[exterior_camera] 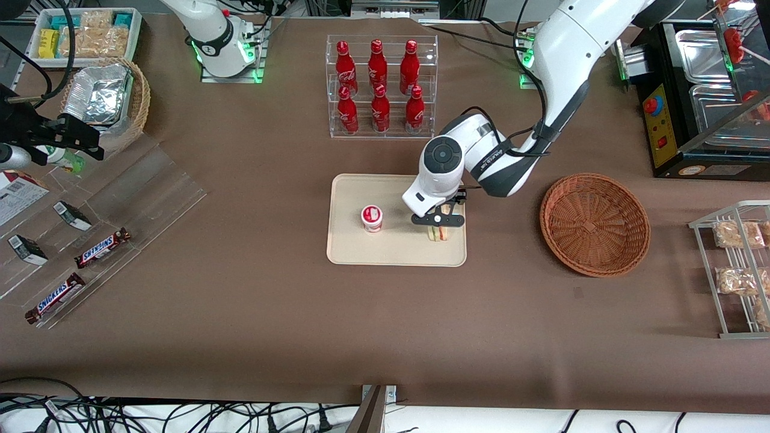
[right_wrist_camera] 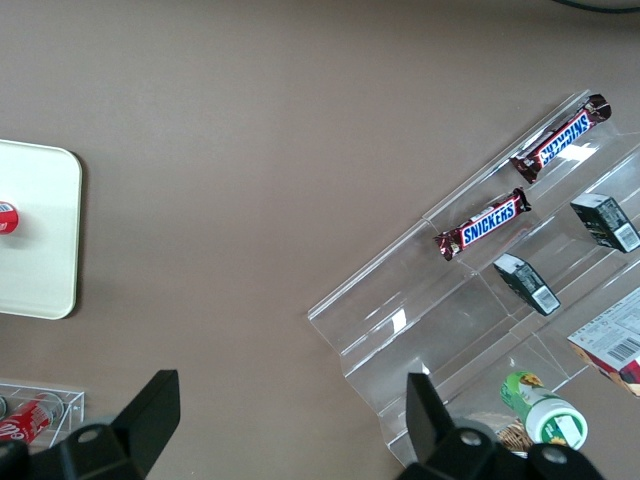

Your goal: Place sandwich from basket to tray

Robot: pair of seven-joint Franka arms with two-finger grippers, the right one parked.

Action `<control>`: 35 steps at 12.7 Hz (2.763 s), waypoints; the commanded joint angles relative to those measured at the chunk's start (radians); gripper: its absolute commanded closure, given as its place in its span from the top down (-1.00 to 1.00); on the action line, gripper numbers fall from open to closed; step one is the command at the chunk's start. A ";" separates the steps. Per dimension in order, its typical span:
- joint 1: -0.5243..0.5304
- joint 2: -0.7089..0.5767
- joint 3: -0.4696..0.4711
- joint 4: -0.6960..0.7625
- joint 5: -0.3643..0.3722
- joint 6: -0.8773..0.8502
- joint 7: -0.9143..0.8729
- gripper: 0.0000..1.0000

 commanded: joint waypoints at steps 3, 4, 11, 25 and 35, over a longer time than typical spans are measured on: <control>0.011 -0.078 -0.001 0.046 0.006 -0.065 -0.020 1.00; 0.018 -0.090 -0.001 0.081 -0.018 -0.103 -0.028 1.00; 0.138 -0.200 -0.003 0.241 -0.066 -0.339 -0.042 1.00; 0.261 -0.429 0.158 0.225 -0.260 -0.462 0.239 1.00; 0.255 -0.569 0.459 0.218 -0.394 -0.636 0.897 1.00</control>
